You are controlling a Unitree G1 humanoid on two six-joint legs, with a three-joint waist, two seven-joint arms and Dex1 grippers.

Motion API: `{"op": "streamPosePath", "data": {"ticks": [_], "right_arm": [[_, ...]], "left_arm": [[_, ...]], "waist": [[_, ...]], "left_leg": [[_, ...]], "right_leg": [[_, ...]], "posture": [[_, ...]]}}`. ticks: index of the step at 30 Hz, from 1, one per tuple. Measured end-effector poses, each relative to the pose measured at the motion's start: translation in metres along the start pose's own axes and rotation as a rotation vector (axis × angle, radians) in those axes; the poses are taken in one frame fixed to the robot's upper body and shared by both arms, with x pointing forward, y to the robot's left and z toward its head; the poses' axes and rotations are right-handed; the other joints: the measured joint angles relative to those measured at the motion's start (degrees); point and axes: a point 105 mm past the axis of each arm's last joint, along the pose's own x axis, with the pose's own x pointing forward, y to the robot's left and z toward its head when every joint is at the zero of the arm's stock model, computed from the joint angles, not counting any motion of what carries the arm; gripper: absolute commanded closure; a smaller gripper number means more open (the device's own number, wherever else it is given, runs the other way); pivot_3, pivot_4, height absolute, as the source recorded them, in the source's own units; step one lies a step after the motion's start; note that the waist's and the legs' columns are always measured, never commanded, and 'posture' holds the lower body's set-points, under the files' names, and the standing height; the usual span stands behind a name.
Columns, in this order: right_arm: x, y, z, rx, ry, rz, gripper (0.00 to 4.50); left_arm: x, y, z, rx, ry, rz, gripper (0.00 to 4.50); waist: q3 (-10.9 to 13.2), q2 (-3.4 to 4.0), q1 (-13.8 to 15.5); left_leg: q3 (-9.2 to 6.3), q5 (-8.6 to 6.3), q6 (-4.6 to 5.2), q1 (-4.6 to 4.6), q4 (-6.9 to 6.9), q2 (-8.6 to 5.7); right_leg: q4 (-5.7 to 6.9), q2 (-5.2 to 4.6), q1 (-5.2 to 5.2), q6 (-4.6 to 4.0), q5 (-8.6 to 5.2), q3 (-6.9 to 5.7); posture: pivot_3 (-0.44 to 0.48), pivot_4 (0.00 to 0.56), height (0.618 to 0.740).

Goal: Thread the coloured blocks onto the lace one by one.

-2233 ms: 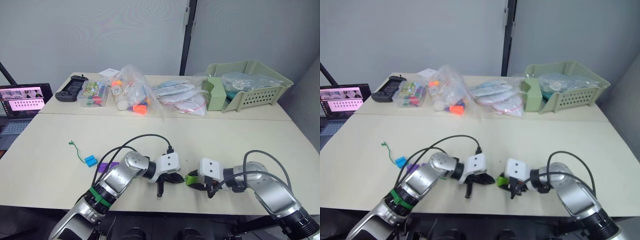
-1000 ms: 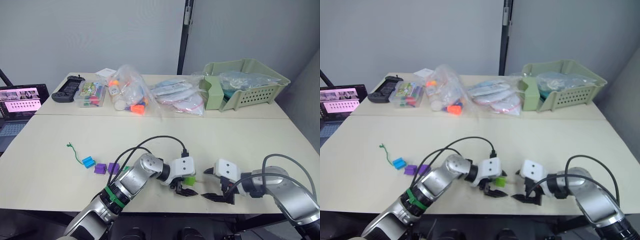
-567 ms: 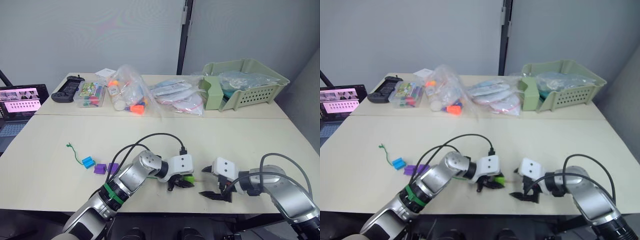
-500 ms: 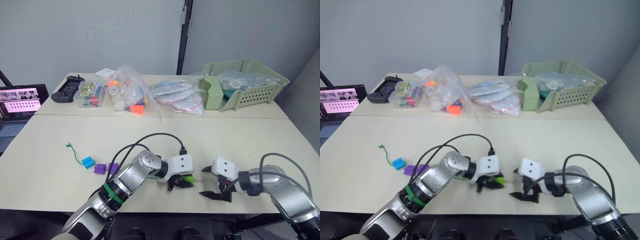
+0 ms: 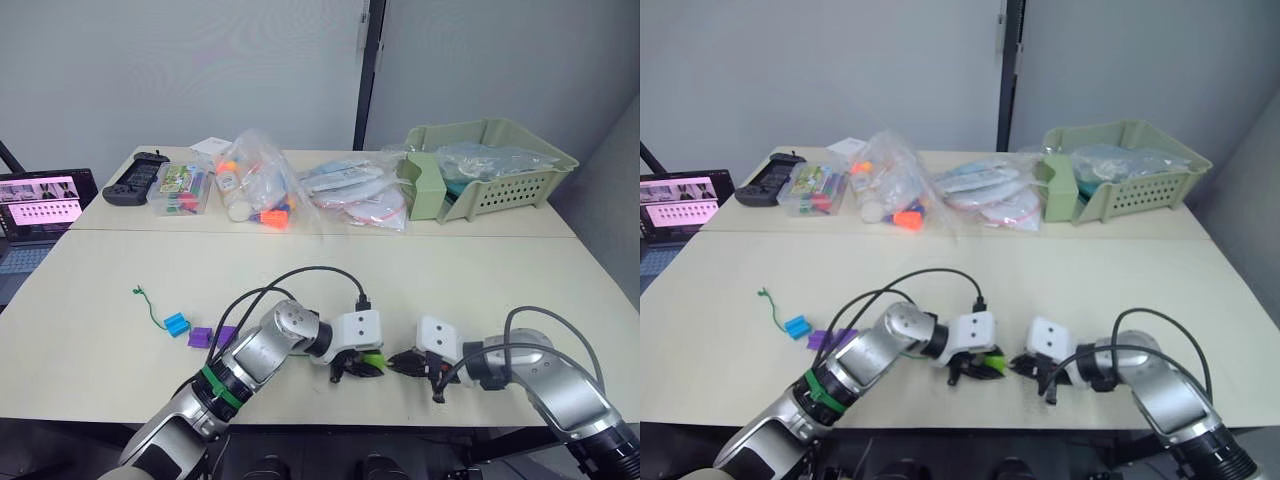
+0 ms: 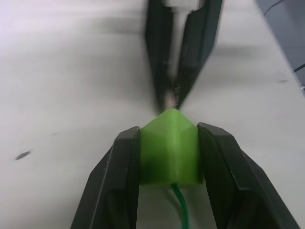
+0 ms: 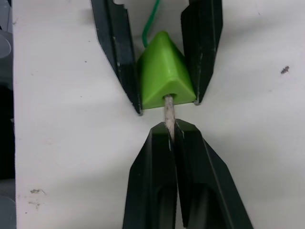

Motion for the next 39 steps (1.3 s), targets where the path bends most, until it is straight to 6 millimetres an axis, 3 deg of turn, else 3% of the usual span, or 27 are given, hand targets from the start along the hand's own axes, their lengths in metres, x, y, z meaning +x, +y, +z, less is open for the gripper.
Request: {"op": "streamPosePath", "data": {"ticks": [5, 13, 17, 24, 34, 35, 39], "right_arm": [[-0.001, -0.004, 0.001, -0.007, 0.001, -0.003, 4.5], [-0.001, -0.008, 0.005, -0.015, 0.018, -0.014, 4.5], [0.0, -0.008, 0.014, -0.035, 0.018, -0.013, 4.5], [0.001, -0.007, 0.016, -0.042, 0.027, -0.009, 4.5], [0.001, -0.006, 0.018, -0.05, 0.027, -0.008, 4.5], [0.001, -0.006, 0.019, -0.052, 0.026, -0.008, 4.5], [0.002, -0.005, 0.021, -0.059, 0.023, -0.004, 4.5]], "left_arm": [[-0.02, 0.002, -0.013, 0.021, 0.043, 0.003, 3.19], [-0.072, 0.006, -0.043, 0.048, 0.147, 0.028, 3.19], [-0.111, 0.007, -0.064, 0.057, 0.236, 0.045, 3.19], [-0.148, 0.0, -0.088, 0.08, 0.315, 0.05, 3.19], [-0.163, 0.0, -0.096, 0.059, 0.328, 0.068, 3.19], [-0.163, -0.001, -0.097, 0.055, 0.327, 0.069, 2.39], [-0.167, 0.002, -0.098, 0.041, 0.326, 0.088, 1.13]], "waist": [[0.0, 0.0, -0.1], [0.0, 0.0, -1.1], [0.0, 0.02, -1.7], [0.0, 0.06, -1.7], [-0.1, 0.15, -1.6], [-0.1, 0.15, -1.6], [-0.1, 0.15, -1.6]], "left_leg": [[-0.02, 0.0, 0.0, 0.04, 0.0, 0.01], [-0.08, 0.0, 0.0, 0.09, -0.12, 0.1], [-0.16, 0.0, 0.0, 0.23, -0.29, 0.23], [-0.02, 0.0, 0.01, 0.34, -0.33, 0.44], [0.29, -0.01, 0.01, 0.37, -0.33, 0.67], [0.3, -0.01, 0.01, 0.37, -0.33, 0.68], [0.31, -0.01, 0.0, 0.36, -0.33, 0.71]], "right_leg": [[0.02, 0.0, 0.0, -0.01, 0.01, 0.03], [0.09, 0.04, -0.06, -0.06, -0.02, 0.05], [0.13, 0.13, -0.09, -0.22, -0.02, 0.07], [0.13, 0.15, -0.07, -0.25, -0.05, 0.07], [0.15, 0.32, -0.06, -0.13, -0.16, 0.07], [0.15, 0.33, -0.06, -0.13, -0.16, 0.07], [0.15, 0.35, -0.08, -0.13, -0.16, 0.07]], "posture": [[0.0, 0.15, 0.74], [0.0, 0.15, 0.74], [0.0, 0.15, 0.74], [0.0, 0.15, 0.74], [0.0, 0.15, 0.74], [0.0, 0.15, 0.74], [0.0, 0.15, 0.74]]}}
